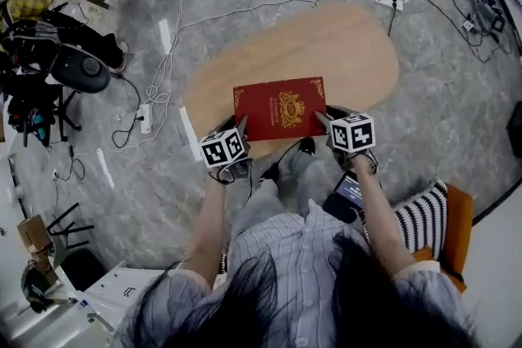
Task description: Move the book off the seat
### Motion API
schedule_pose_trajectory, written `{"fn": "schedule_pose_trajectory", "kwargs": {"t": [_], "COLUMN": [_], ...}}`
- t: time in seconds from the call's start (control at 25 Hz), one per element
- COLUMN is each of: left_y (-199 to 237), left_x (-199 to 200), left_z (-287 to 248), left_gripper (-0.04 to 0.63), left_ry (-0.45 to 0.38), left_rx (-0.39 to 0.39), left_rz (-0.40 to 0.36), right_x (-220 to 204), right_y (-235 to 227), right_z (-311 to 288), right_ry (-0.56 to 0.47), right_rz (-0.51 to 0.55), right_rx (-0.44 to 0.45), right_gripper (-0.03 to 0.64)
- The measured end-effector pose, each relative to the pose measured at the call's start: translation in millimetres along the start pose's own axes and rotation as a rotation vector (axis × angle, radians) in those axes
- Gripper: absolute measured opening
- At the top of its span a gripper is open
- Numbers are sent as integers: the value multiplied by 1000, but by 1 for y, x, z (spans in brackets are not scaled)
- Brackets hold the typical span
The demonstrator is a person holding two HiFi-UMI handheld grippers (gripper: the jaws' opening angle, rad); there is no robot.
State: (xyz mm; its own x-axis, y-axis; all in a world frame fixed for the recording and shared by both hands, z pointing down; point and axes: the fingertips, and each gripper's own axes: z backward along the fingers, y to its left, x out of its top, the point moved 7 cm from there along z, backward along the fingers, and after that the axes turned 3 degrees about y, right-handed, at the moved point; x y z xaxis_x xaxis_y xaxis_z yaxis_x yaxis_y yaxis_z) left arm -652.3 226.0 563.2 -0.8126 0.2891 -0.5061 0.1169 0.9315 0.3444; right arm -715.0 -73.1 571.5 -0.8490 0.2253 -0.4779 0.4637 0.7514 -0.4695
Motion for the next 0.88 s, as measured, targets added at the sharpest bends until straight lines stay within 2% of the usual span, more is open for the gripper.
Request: {"fn": "schedule_pose_trajectory", "kwargs": {"t": [0.4, 0.56, 0.68, 0.88], "left_y": [17, 24, 28, 43], "left_x": [-21, -27, -34, -56], "left_z": [-50, -73, -91, -117], "left_gripper": [163, 163, 163, 163], "left_ry": [103, 151, 195, 306], "left_rx": [23, 32, 22, 36], "left_rz": [45, 61, 89, 134], "right_x": [-18, -19, -23, -41], "right_y": [-35, -50, -59, -71], "right_z": [-52, -65, -78, -103], "right_ry": [100, 144, 168, 236], "right_rz": [-101, -108, -127, -170], "right_rx": [49, 5, 4, -5], "right_gripper": [140, 138, 138, 137]}}
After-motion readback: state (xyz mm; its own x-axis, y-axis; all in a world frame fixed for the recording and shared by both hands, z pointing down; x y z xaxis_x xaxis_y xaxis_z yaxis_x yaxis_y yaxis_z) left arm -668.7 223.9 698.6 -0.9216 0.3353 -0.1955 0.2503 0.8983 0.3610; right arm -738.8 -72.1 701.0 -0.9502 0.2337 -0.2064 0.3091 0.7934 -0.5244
